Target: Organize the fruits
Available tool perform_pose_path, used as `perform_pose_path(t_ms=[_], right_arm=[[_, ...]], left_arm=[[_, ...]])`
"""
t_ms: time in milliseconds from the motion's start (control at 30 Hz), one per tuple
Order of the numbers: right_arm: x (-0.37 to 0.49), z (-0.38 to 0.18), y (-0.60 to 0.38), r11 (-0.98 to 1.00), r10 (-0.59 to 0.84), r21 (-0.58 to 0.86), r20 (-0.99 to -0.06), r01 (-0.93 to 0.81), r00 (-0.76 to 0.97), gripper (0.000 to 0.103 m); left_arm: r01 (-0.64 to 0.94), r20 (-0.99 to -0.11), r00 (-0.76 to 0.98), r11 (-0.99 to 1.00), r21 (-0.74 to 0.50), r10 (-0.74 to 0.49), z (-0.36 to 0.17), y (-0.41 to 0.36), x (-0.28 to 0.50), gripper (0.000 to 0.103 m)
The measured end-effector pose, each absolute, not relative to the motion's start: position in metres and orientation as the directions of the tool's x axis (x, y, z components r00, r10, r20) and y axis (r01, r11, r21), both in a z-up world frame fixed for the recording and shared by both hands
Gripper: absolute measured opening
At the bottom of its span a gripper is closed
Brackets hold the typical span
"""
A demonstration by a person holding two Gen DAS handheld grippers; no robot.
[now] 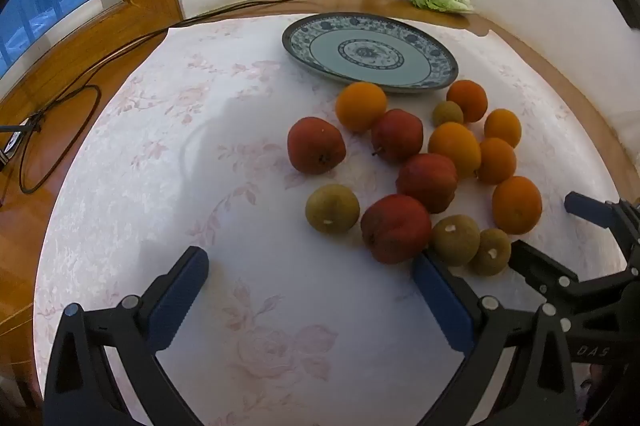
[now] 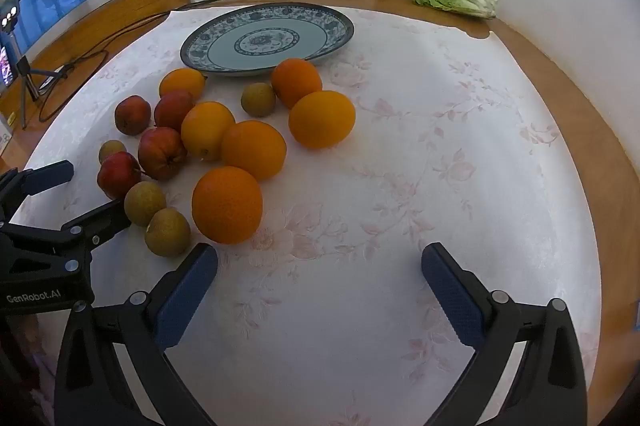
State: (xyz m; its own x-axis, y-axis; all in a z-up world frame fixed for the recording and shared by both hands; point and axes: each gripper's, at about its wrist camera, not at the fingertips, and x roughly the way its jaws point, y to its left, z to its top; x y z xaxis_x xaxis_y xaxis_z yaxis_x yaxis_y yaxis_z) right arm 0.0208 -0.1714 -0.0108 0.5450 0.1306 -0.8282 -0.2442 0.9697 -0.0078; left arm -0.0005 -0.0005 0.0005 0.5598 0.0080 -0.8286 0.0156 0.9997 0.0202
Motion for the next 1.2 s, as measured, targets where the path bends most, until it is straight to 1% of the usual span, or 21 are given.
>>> perform_pose_path(t_ms=[1200], right_arm=[[0.0198,-0.0094,-0.1712,0.97,0.13,-0.007,-0.832,-0.244,0.54,0.103]], left_arm=[[0.02,-0.839,0.545,1.0,0.016,0.003,0.0006,-0.0005,0.0015,0.103]])
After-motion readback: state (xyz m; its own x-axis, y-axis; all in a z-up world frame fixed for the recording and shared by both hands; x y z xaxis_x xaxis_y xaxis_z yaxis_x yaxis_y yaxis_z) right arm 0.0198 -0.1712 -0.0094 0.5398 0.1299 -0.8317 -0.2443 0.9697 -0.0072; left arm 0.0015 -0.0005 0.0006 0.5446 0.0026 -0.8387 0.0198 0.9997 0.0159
